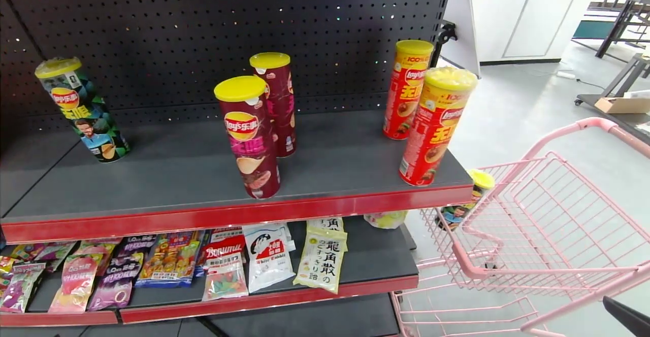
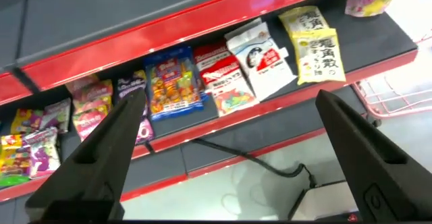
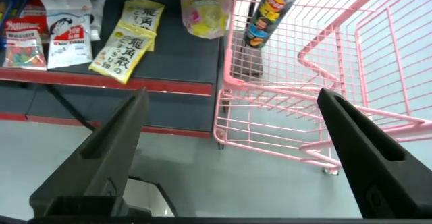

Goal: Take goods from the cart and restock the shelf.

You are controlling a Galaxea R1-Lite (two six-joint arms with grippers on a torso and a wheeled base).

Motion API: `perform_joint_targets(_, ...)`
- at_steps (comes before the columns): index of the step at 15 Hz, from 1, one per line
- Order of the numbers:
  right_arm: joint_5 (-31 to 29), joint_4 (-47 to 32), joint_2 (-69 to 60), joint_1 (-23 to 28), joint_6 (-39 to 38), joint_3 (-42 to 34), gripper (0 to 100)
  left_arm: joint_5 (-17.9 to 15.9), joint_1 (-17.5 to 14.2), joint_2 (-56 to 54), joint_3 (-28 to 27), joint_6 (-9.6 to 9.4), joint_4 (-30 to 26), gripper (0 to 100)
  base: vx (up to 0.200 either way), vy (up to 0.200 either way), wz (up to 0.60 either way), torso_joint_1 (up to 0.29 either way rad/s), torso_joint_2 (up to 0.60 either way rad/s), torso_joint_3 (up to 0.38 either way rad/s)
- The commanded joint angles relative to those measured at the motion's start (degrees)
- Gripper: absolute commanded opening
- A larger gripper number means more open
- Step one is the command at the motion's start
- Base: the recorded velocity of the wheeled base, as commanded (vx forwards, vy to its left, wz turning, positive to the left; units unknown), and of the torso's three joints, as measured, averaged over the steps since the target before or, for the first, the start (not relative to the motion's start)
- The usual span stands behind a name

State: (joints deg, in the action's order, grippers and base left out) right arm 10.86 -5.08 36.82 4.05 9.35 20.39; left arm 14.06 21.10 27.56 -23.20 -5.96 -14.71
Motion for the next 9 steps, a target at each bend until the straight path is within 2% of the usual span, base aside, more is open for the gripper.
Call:
perform_joint_targets(1, 0.04, -0.01, 0.19, 0.0, -0.03, 0.0, 100, 0.01, 0.08, 0.12, 0.0, -0.89, 0.04, 100, 0.0, 0.0, 0.0, 0.0, 0.0, 0.0)
perform_joint_targets(2, 0.04, -0.01, 0.19, 0.0, 0.05, 0.0, 100, 0.01, 0.08, 0.12, 0.0, -2.12, 0.04, 100, 0.0, 0.0, 0.0, 0.0, 0.0, 0.0)
perform_joint_targets(3, 0.04, -0.01, 0.19, 0.0, 0.05, 0.0, 100, 0.01, -0.01, 0.12, 0.0, -2.48, 0.04, 100, 0.0, 0.0, 0.0, 0.0, 0.0, 0.0)
perform_joint_targets(6, 0.04, -0.01, 0.1, 0.0, 0.05, 0.0, 100, 0.01, 0.08, 0.03, 0.44, -2.48, 0.04, 100, -0.2, 0.0, 0.0, 0.007, 0.0, 0.001)
perform_joint_targets(9, 0.04, -0.01, 0.1, 0.0, 0.14, 0.0, 100, -0.08, 0.08, -1.2, 0.52, -2.65, 0.04, 100, 0.0, 0.0, 0.0, 0.0, 0.0, 0.0)
